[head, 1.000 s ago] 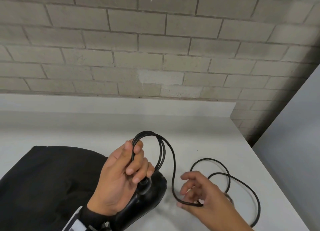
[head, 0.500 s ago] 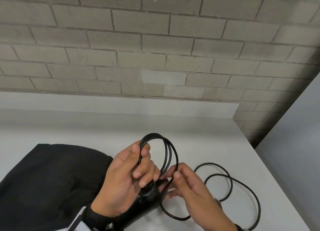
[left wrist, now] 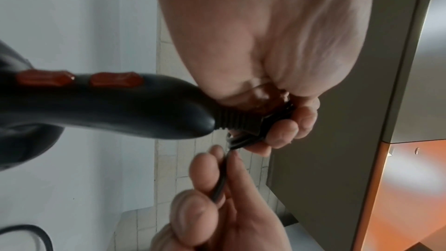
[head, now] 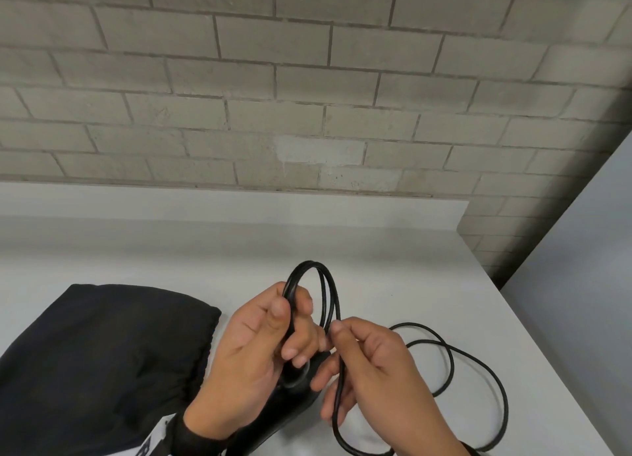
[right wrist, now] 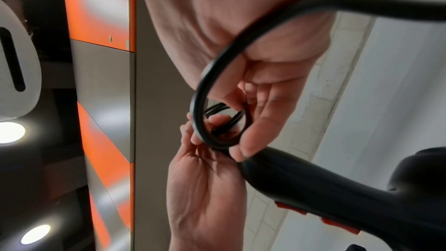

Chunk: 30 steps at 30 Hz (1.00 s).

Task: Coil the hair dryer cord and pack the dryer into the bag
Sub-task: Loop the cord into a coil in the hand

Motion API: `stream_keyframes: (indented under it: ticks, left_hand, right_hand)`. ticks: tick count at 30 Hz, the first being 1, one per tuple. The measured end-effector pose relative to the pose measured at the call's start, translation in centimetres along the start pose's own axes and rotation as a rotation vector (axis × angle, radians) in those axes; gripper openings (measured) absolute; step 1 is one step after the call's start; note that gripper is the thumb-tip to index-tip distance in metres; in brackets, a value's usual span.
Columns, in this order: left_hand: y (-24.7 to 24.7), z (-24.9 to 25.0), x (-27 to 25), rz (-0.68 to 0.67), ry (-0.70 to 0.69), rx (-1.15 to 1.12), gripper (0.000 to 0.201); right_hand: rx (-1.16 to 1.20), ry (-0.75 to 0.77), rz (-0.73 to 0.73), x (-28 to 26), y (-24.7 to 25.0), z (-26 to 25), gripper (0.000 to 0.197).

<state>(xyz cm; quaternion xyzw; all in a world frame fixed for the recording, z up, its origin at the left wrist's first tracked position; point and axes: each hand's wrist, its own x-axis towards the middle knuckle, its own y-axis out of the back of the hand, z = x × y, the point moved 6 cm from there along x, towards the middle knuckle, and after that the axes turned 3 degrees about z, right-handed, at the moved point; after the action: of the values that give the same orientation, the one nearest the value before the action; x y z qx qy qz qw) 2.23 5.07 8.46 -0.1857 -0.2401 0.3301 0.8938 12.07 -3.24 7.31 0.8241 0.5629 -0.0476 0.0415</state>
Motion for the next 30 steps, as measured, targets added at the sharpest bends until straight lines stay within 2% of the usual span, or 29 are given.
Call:
stream_keyframes:
  ticks: [6, 11, 14, 16, 19, 23, 25, 28, 30]
  left_hand:
    - [0.0, 0.4, -0.1, 0.006, -0.027, 0.021, 0.035]
    - [1.5, 0.9, 0.0, 0.184, -0.060, -0.073, 0.036]
    - [2.7, 1.4, 0.1, 0.275, -0.096, -0.071, 0.036]
    - [3.4, 1.6, 0.1, 0.316, -0.115, -0.069, 0.038]
    - [4.1, 1.9, 0.2, 0.353, -0.138, -0.070, 0.040]
    - [4.6, 2.2, 0.4, 0.361, -0.140, -0.062, 0.041]
    - [4.5, 2.1, 0.6, 0.342, -0.134, -0.043, 0.039]
    - [3.7, 1.9, 0.6, 0.291, -0.122, -0.004, 0.036]
    - [3.1, 1.8, 0.6, 0.260, -0.119, 0.048, 0.036]
  right_hand:
    - [-0.146, 0.027, -0.045, 0.0, -0.7, 0.1, 0.031]
    - [-0.314, -0.004, -0.221, -0.8, -1.3, 1.7, 0.013]
    - [-0.454, -0.022, -0.324, -1.9, -1.1, 2.8, 0.018]
    - [-0.554, 0.010, -0.315, -2.4, -0.5, 3.2, 0.025]
    - [-0.742, 0.065, -0.163, -2.9, 1.6, 3.9, 0.029]
    - [-0.926, 0.292, 0.015, -3.7, 3.6, 3.4, 0.023]
    - [-1.003, 0.523, 0.157, -4.3, 4.4, 1.4, 0.026]
    - [-1.122, 0.788, 0.196, -5.2, 3.7, -1.1, 0.028]
    - [-1.217, 0.869, 0.209, -5.6, 3.1, -2.6, 0.025]
